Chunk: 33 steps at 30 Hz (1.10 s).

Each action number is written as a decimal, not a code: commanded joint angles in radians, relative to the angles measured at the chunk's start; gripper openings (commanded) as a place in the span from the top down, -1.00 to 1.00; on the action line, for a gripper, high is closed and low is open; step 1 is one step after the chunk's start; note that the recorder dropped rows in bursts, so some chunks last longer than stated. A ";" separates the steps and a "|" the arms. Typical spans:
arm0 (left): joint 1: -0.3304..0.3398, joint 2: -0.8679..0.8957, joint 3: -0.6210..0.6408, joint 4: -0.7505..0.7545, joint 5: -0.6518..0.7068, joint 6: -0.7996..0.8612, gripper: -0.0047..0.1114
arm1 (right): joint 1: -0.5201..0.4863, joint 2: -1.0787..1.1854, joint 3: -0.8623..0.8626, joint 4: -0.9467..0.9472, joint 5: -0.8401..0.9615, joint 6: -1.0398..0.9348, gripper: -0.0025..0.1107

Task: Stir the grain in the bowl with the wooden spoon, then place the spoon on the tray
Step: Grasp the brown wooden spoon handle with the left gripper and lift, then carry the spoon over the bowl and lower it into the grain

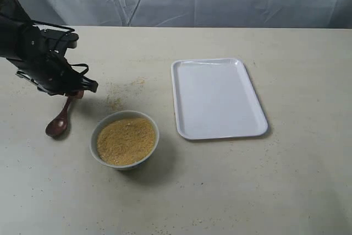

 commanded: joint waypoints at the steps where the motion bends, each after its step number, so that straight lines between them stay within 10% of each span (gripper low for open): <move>1: -0.004 0.019 -0.006 0.000 -0.014 -0.007 0.16 | -0.002 -0.006 0.004 -0.002 -0.008 -0.001 0.97; 8: -0.004 0.030 -0.006 0.000 -0.018 -0.007 0.22 | -0.002 -0.006 0.004 -0.002 -0.008 -0.001 0.97; 15: -0.002 0.030 -0.006 0.036 -0.003 -0.007 0.92 | -0.002 -0.006 0.004 -0.002 -0.008 -0.001 0.97; 23: -0.002 -0.123 -0.020 0.048 0.099 -0.007 0.92 | -0.002 -0.006 0.004 -0.002 -0.008 -0.001 0.97; 33: -0.048 -0.397 -0.015 -0.293 0.123 -0.007 0.92 | -0.002 -0.006 0.004 -0.002 -0.008 -0.001 0.97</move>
